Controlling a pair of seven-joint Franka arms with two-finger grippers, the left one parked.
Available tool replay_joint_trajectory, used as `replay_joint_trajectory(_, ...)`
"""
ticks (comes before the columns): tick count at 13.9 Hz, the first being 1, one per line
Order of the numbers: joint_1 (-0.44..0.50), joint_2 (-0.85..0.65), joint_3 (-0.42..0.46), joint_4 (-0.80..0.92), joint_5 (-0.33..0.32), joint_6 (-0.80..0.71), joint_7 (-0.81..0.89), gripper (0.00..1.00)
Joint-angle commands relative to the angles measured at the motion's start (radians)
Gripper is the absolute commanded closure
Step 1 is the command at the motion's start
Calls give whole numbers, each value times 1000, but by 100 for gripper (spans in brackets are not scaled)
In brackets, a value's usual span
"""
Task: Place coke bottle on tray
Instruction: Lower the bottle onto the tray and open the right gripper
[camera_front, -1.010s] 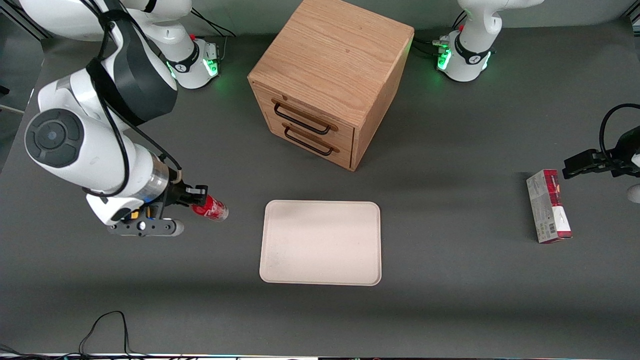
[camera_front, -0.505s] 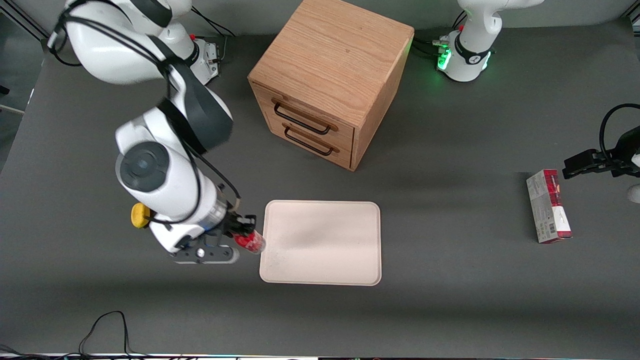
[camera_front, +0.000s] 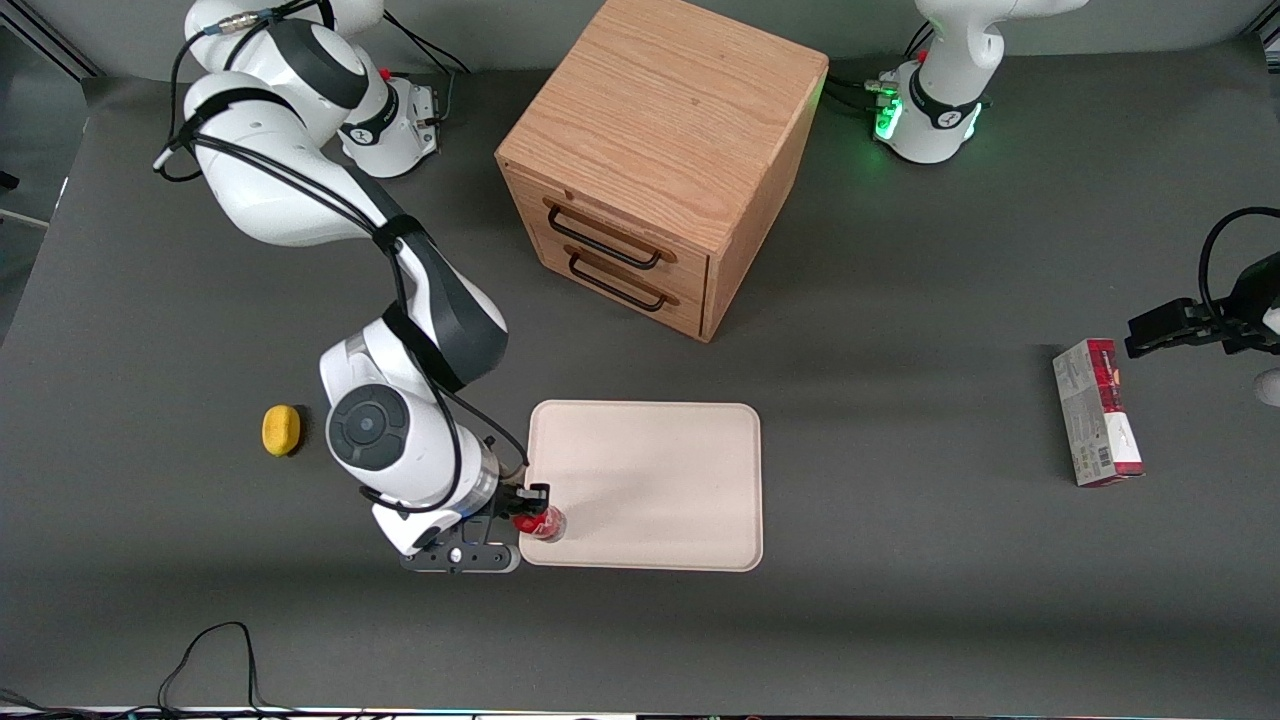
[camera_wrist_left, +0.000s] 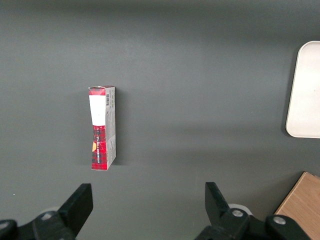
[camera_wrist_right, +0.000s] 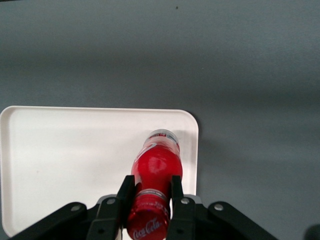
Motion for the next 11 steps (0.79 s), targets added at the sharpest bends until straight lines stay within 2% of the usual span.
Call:
replay_joint_trajectory(1, 7, 7, 12, 4, -33, 28, -3, 100)
replay_joint_trajectory(11, 5, 23, -3, -1, -33, 54, -6, 100)
